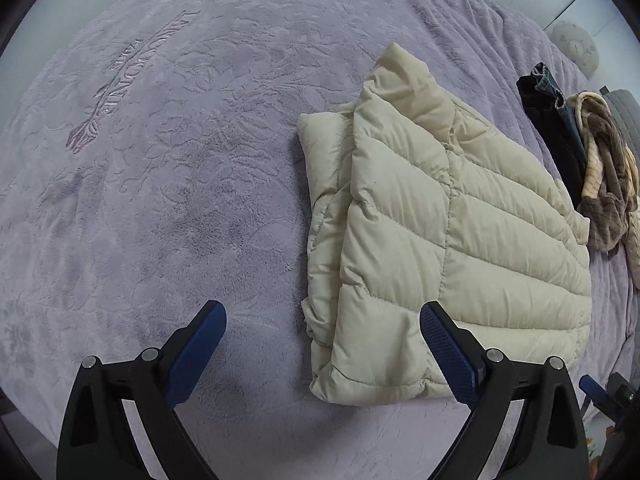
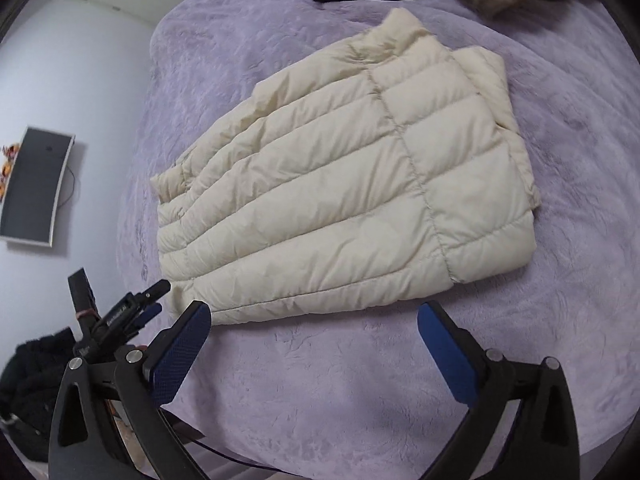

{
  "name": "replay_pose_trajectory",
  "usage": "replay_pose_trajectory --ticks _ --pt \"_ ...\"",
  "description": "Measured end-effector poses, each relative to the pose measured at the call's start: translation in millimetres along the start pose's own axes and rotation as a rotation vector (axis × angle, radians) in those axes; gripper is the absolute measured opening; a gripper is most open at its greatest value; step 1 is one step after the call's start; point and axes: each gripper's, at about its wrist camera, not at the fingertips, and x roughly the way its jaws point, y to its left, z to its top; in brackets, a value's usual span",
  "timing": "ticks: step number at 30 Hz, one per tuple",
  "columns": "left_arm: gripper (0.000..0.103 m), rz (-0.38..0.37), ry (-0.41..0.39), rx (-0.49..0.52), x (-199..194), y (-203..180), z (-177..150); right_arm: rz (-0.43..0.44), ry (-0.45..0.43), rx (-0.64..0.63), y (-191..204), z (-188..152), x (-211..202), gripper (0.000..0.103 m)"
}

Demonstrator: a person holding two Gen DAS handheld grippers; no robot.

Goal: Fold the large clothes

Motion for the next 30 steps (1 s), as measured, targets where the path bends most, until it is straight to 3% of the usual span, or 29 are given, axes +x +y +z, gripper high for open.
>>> replay_pose_trajectory --ticks 6,15,18,20,22,30 --pt "0.098 -0.036 -0.016 -0.004 0.5 6.8 8.1 -0.077 0.002 -0.116 21.8 -3.8 4.1 0.103" --pt "0.098 -0.114 0.012 -0.024 16.3 20.0 27.6 -0.109 -0.004 -0.142 36.4 19.3 18.9 0.102" --pt "0.098 -0.149 0.023 -0.011 24.2 20.0 33.2 -0.117 -0.012 -0.15 39.9 30.2 25.6 0.085" --pt "0.098 -0.167 0.028 0.001 27.7 18.9 36.8 -0.134 -0.005 -0.153 40.8 36.3 32.6 0.048" --pt "0.098 -0.183 0.03 0.007 31.0 18.7 41.2 -0.125 -0.001 -0.153 40.9 41.2 38.9 0.03" --pt "0.098 -0.234 0.059 0.005 49.3 23.5 52.8 -0.095 -0.016 -0.234 53.8 57.8 65.9 0.024"
